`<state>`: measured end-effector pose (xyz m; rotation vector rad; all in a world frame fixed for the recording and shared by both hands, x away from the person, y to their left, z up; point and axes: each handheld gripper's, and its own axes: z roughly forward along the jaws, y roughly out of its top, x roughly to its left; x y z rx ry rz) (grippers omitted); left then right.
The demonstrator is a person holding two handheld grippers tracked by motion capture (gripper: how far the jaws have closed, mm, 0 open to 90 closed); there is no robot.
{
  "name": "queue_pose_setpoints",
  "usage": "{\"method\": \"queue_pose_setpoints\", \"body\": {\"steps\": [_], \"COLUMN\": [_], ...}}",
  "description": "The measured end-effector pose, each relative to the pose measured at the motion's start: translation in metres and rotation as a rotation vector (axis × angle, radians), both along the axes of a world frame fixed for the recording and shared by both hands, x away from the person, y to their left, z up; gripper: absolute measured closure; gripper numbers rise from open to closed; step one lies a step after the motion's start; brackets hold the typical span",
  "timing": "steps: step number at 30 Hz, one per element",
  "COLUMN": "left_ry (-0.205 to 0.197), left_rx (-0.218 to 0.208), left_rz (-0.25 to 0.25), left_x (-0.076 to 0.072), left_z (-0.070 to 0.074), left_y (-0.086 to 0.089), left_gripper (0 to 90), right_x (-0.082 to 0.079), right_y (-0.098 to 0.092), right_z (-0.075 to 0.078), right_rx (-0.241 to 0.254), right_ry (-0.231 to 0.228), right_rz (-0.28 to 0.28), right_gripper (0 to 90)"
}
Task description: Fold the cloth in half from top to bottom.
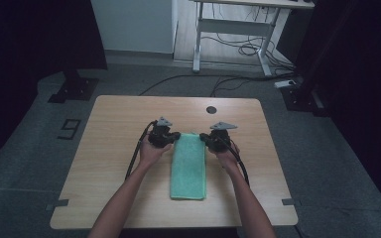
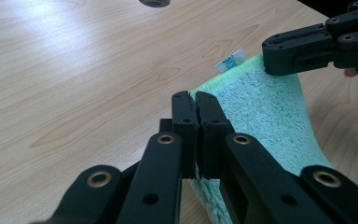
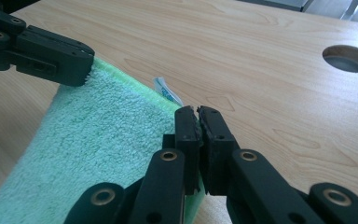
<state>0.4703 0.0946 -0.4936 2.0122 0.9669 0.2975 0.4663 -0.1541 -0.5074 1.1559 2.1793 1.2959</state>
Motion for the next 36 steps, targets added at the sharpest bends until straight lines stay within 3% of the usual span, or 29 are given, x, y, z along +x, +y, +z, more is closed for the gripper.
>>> {"method": "queue_pose_setpoints", "body": {"steps": [9, 15, 36], "left_ry": [-0.026, -0.063, -0.116], "left_rx": [-0.023, -0.005, -0.023], "left_rz": [-0.015, -0.042, -0.083], "left_x": [-0.013, -0.023, -0.048], "left_z": [0.004, 0.011, 0.012], "left_y": [0.007, 0.003, 0.016], "left_gripper": [87.2, 87.1, 86.5], "right_x": [-0.012, -0.018, -0.048], "right_y": [0.001, -0.002, -0.003], "right_z": [0.004, 0.003, 0.012], "right_rx": [-0.005, -0.001, 0.020], "right_ry": [-0.038, -0.042, -0.091], "right_rz": [0.033, 0.035, 0.105], "right_gripper": [86.1, 86.0, 86.0]}}
